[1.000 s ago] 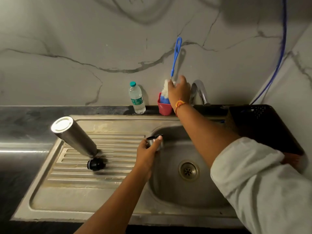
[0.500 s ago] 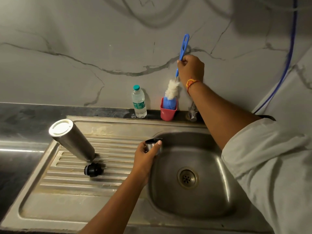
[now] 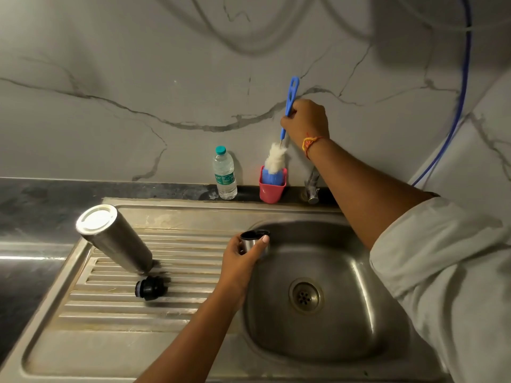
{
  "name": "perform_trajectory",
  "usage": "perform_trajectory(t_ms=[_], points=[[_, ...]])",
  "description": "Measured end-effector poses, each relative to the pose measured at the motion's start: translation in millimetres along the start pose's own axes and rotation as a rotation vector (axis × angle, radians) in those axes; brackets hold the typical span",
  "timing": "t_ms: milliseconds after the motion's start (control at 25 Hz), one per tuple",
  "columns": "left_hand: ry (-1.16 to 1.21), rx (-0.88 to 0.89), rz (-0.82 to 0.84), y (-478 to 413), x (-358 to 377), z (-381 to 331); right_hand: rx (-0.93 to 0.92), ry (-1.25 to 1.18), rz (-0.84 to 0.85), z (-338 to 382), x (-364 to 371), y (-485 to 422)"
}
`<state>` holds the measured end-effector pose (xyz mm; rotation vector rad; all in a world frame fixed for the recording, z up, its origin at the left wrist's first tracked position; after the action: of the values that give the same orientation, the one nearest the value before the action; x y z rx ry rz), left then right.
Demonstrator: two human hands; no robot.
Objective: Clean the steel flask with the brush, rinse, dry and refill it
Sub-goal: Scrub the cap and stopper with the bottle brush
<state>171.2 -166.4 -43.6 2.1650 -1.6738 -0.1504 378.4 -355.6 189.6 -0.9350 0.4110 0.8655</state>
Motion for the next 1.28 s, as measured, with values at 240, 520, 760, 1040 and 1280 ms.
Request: perform_trajectory(t_ms=[240,520,760,1040,1280], points=[[0.004,-0.004,-0.002,2,-4,0,-0.003,-0.076,-0.046,3,-13,6],[0.019,0.004,0.000,10,-6,-6,-0.042,-0.209,-0.188,27,-58,3],[0.014,0.019,0.002,19,-7,-11,-0.102,-0.230,-0.228,42,-78,12],[0.011,0.016,0.006,25,-10,-11,-0.139,-0.211,-0.197,40,-75,31],[0.110,-0.076,0.000,20,-18,-14,-0.203,-0.263,-0.226,47,-93,69]])
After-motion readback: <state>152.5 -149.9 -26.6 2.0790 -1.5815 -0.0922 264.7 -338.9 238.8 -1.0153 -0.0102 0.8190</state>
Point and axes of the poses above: each hand's wrist, its own y-axis away from the middle knuckle, its own x-axis out of the palm, z = x × y, the point moved 9 cm from there along -y, towards the middle knuckle, and after that the axes turned 13 degrees about -z, right-handed, at the moved point
